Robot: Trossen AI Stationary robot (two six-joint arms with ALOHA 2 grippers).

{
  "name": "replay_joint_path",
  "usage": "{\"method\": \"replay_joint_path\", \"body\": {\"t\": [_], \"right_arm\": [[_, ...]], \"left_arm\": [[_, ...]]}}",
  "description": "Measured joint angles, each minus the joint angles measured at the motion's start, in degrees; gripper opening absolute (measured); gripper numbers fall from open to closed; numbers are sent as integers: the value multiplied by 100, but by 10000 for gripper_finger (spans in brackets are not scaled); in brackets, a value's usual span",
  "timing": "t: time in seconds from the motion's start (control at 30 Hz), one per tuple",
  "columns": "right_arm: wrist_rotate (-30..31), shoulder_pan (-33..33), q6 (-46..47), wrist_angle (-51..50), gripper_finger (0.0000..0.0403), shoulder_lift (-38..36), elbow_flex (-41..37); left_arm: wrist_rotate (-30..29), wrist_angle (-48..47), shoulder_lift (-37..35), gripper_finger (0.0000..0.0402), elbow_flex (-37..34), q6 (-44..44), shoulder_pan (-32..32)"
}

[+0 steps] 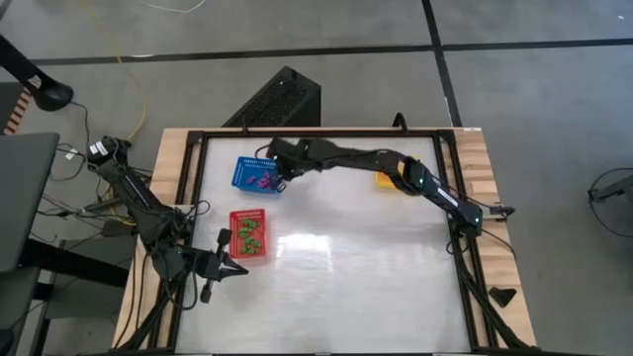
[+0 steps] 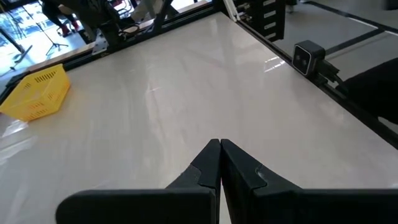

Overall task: Sort Halloween decoration
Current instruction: Put the violet skeleton toy into the blue bin, then return to Home Position

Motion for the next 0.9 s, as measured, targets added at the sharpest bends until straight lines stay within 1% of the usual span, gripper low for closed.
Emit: {"method": "replay_joint_path", "body": {"t": [0.1, 0.27, 0.47, 0.6, 0.73, 0.9], "right_arm": [[-3, 195, -4, 495, 64, 6, 2], [61, 266, -22, 1117, 67, 22, -4], [48, 298, -196, 1728, 99, 22, -4], [-173, 292, -196, 1762, 131, 22, -4], [-219, 286, -241, 1753, 164, 20, -4], [-243, 288, -453, 1240, 188, -236, -11]], "left_arm": [[-4, 0, 0, 0, 0, 0, 0], [-7, 3, 0, 0, 0, -4, 0], [-11, 17, 0, 0, 0, -7, 0], [-12, 17, 0, 0, 0, -7, 0], [-13, 15, 0, 0, 0, -9, 0], [-18, 11, 0, 0, 0, -15, 0]]}}
